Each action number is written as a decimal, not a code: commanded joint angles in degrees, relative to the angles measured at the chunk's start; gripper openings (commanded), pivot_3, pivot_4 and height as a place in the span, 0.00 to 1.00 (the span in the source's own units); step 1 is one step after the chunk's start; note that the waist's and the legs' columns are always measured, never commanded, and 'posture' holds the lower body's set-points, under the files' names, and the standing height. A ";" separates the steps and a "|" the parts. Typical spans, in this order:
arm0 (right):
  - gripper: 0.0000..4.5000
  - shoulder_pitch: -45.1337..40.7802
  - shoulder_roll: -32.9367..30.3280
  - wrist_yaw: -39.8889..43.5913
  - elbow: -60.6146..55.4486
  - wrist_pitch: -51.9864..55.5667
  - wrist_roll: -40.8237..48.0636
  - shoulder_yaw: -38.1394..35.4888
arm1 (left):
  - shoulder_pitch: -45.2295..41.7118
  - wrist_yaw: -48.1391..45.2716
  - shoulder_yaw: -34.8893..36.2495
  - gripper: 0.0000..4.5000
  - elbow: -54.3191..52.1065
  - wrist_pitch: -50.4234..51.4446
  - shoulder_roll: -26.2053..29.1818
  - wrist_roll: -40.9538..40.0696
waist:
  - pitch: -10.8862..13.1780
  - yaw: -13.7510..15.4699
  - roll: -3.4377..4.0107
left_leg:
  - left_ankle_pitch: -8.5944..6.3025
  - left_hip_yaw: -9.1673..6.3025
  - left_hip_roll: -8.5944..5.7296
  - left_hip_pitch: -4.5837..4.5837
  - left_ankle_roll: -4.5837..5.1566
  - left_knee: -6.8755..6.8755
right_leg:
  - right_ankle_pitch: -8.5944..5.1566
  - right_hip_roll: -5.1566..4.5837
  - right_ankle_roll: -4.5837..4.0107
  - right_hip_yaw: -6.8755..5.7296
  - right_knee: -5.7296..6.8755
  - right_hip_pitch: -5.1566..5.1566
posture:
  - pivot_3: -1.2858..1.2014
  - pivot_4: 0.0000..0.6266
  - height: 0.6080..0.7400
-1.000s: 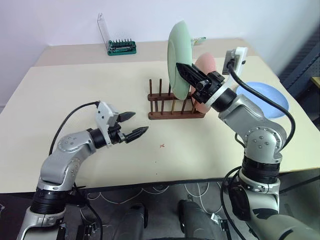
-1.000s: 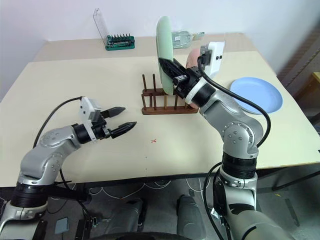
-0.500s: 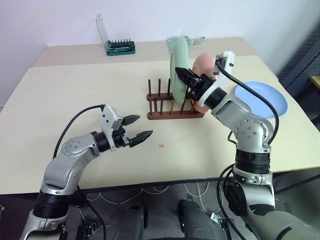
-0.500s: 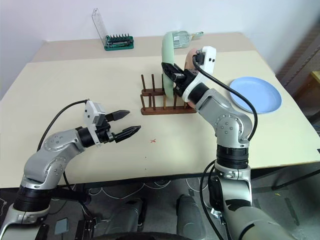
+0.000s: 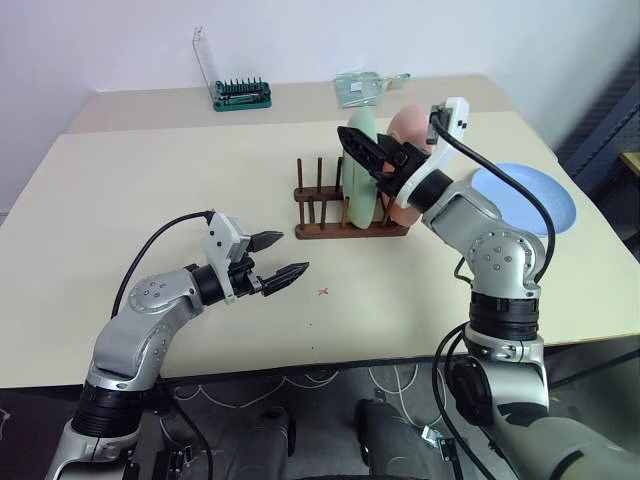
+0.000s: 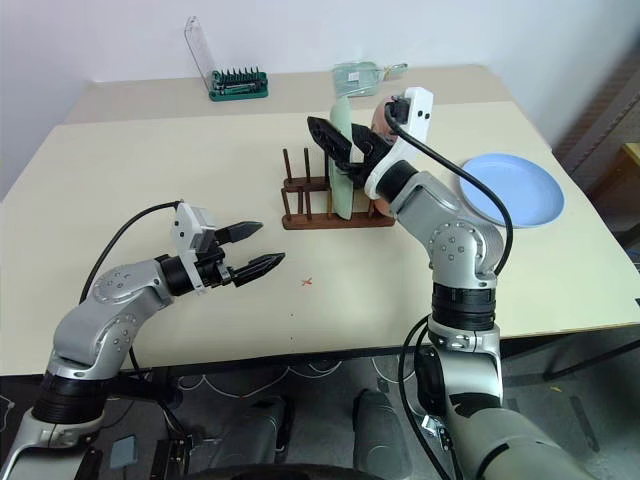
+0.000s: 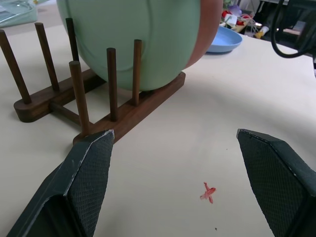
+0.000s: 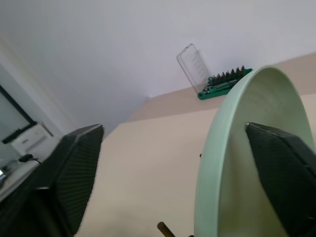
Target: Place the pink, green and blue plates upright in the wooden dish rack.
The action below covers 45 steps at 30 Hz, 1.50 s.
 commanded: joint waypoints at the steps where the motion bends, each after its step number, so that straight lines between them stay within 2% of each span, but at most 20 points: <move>1: 0.99 -2.32 -2.85 1.47 -4.92 -1.64 -2.79 1.93 | -0.84 -0.06 -0.06 0.92 -0.72 -0.98 -0.29 0.28 | 0.00 0.01 0.00 | 0.00 0.00 0.00 0.00 0.00 0.00 | 0.00 0.00 0.00 0.00 0.00 0.00 | 0.52 0.24 1.00; 7: 0.99 -1.18 -12.75 7.61 -10.49 -5.36 -12.06 7.98 | -0.89 -0.09 -0.20 0.92 -0.59 -1.01 -0.60 0.48 | 0.00 0.13 0.00 | 0.00 0.02 -0.01 -0.02 0.01 0.03 | 0.00 -0.01 0.01 0.00 -0.02 0.01 | 0.52 0.24 1.00; 11: 0.99 2.22 -18.03 13.39 -17.92 -6.18 -7.53 1.93 | -0.97 -0.37 -0.75 0.92 -0.39 -0.89 -0.76 0.67 | 0.00 0.33 0.00 | -0.02 0.01 0.00 -0.03 0.03 0.02 | -0.01 -0.01 0.01 0.00 -0.03 0.01 | 0.52 0.24 1.00; 13: 0.99 5.28 -22.71 16.27 -18.45 -6.73 -8.29 -0.95 | -1.06 -0.36 -1.06 0.92 -0.43 -0.86 -0.88 0.81 | 0.00 0.65 -0.01 | -0.03 0.02 -0.01 -0.06 0.06 0.05 | -0.01 -0.03 0.02 0.00 -0.07 0.02 | 0.52 0.24 1.00; 17: 0.99 12.09 -32.67 21.40 -13.10 -8.47 -10.93 -8.05 | -1.14 -0.78 -1.45 0.92 -0.16 -0.81 -0.97 0.72 | -0.01 1.83 -0.03 | -0.08 0.08 -0.02 -0.05 0.13 0.15 | -0.02 -0.05 0.02 -0.01 -0.19 0.17 | 0.52 0.24 1.00; 20: 0.99 14.55 -35.67 23.21 -10.35 -10.04 -12.38 -9.41 | -1.27 -1.10 -1.61 0.92 0.15 -0.86 -0.99 0.72 | -0.01 1.65 -0.02 | -0.10 0.16 -0.01 -0.04 0.17 0.17 | -0.02 -0.08 0.02 0.00 -0.20 0.19 | 0.52 0.24 1.00; 21: 0.99 15.81 -36.91 23.97 -8.96 -10.91 -14.11 -8.89 | -1.51 -1.25 -1.78 0.92 0.45 -0.93 -1.08 0.80 | 0.00 1.44 0.01 | -0.10 0.17 0.01 -0.02 0.17 0.16 | -0.02 -0.08 0.02 0.00 -0.20 0.19 | 0.52 0.24 1.00; 24: 0.99 20.38 -41.75 24.27 -0.26 -17.13 -26.53 -1.24 | -2.84 -1.60 -2.58 0.92 1.61 -1.25 -1.64 1.37 | -0.03 1.59 0.00 | -0.10 0.20 0.03 0.03 0.17 0.13 | -0.03 -0.06 0.02 0.00 -0.17 0.19 | 0.52 0.24 1.00; 31: 0.99 15.90 -41.14 20.88 22.75 -29.01 -44.36 12.38 | -3.33 -1.87 -2.64 0.92 2.01 -1.56 -2.07 2.06 | 0.03 1.42 0.11 | -0.10 0.30 0.00 0.01 0.18 0.20 | -0.02 -0.09 0.03 0.07 -0.18 0.19 | 0.52 0.24 1.00; 39: 0.99 5.94 -37.55 18.29 45.45 -38.71 -52.22 16.63 | -2.23 -1.11 -2.04 0.92 0.77 -1.44 -1.97 2.04 | 0.04 1.39 0.13 | -0.10 0.31 0.00 0.02 0.17 0.19 | -0.02 -0.09 0.03 0.08 -0.19 0.20 | 0.52 0.24 1.00; 42: 0.79 3.25 -36.64 16.92 52.17 -41.50 -54.00 17.03 | -2.20 -0.97 -1.99 0.92 0.64 -1.39 -1.90 2.05 | 0.04 1.47 0.12 | -0.10 0.31 0.00 0.03 0.17 0.21 | -0.01 -0.09 0.02 0.08 -0.20 0.22 | 0.52 0.24 1.00; 45: 0.47 2.10 -36.11 16.56 54.83 -42.83 -54.32 16.41 | -2.28 -0.83 -1.95 0.92 0.69 -1.42 -1.86 2.12 | 0.04 1.61 0.12 | -0.10 0.29 -0.03 0.02 0.17 0.22 | -0.02 -0.09 0.03 0.08 -0.20 0.24 | 0.52 0.24 1.00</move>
